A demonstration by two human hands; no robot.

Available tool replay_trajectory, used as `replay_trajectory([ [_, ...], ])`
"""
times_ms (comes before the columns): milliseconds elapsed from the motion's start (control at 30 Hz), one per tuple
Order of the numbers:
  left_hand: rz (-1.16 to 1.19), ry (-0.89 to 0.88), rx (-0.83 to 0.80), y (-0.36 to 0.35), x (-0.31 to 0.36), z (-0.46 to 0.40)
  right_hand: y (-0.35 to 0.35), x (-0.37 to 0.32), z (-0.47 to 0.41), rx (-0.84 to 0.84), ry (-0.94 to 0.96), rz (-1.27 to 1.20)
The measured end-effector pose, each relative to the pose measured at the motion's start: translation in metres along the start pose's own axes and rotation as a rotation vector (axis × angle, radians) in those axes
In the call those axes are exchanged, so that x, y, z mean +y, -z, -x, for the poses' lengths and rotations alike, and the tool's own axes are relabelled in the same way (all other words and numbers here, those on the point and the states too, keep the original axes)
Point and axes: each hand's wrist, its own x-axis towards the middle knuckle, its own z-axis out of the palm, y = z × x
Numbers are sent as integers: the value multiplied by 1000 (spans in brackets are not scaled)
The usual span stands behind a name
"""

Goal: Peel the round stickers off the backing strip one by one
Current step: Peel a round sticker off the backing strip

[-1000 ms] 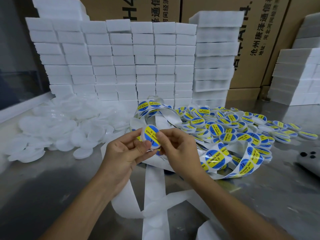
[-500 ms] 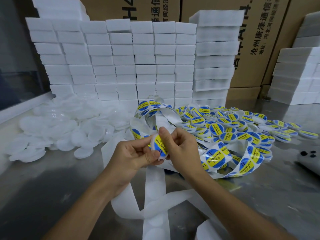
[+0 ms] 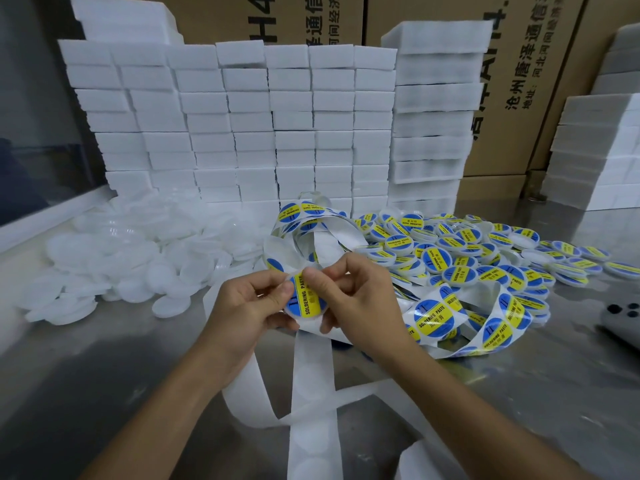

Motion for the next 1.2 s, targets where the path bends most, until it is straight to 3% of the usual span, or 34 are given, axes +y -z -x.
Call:
replay_trajectory([
  [300,-90,-40,152,7,-2,-3,-2,5,2,-153,18,51],
  [500,-262,-62,20,-1,-3,-1,1,1,1,-35,-25,21],
  [633,-270,-77,40,-1,-3,0,-2,5,2,-25,-22,79],
  [800,-216,-90,196,2,-3,-3,-1,14,5,-48,290,493],
  [1033,-197,-88,166,-1,-6,-2,5,9,2,-85,472,614],
  [1100,-296,-162,240,-2,-5,-2,10,5,0,-50,441,631],
  [1200,-704,-390,482,11,-5,-6,30,0,-18,82,338,651],
])
